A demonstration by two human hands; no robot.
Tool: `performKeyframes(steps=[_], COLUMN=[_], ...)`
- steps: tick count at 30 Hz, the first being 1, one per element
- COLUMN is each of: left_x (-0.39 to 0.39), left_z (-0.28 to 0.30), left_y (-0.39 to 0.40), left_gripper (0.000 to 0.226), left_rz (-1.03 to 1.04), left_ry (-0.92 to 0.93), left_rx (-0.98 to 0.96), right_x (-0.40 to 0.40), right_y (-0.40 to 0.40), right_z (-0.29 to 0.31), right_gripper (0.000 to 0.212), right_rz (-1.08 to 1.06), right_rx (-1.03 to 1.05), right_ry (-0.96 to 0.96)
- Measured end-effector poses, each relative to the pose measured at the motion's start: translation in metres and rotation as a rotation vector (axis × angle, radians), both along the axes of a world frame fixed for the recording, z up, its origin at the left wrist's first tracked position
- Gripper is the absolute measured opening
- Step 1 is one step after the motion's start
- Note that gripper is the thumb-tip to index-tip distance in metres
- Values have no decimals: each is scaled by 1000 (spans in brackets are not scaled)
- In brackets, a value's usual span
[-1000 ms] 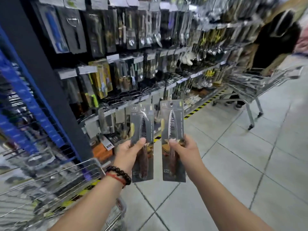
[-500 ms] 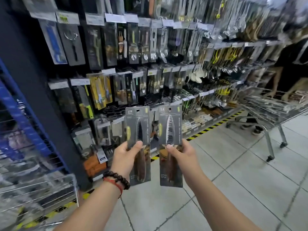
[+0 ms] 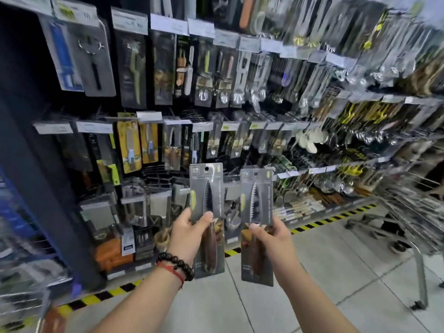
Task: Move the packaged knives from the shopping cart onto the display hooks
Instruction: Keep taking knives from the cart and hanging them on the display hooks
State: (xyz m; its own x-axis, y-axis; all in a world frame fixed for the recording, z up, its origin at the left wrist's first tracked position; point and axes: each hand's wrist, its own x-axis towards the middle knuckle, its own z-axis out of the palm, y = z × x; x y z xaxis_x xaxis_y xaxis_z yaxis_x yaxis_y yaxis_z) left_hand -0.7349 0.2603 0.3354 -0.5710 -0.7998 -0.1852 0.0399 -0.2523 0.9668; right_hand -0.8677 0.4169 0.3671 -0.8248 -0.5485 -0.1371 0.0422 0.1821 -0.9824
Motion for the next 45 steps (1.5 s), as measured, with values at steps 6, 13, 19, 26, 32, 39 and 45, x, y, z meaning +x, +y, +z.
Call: performKeyframes(steps=[6,13,19,26,32,39,45], left_x=[-55,-99,-110,-117,-109,-104,-111], left_z=[17,36,29,6,-17,-35,-37], left_y=[-30,-57,-82,-142,-203,-249,-273], left_gripper=[98,10,20,49,27,61,41], left_rz=[123,257,329,413,430,425,395], left_ry=[-74,-132,-187,-177,-179,-157,-166], left_rx=[-74,-75,-44,36,120,152,111], right_x=[-79,-157,-179,-170,-160,-154,-165], right_y=[-58,-138,-204,-282,-358,-410,-445], right_z=[-8,-5,-31,-53,-67,-57,-94], right_gripper=[59,54,90,98,63,92,114], right_rz=[155,378,432,539,582,586,569], right_rx=[-12,5,18,68,132,87,11], right_ry=[-50,-70,-224,-158,-98,-187,-149])
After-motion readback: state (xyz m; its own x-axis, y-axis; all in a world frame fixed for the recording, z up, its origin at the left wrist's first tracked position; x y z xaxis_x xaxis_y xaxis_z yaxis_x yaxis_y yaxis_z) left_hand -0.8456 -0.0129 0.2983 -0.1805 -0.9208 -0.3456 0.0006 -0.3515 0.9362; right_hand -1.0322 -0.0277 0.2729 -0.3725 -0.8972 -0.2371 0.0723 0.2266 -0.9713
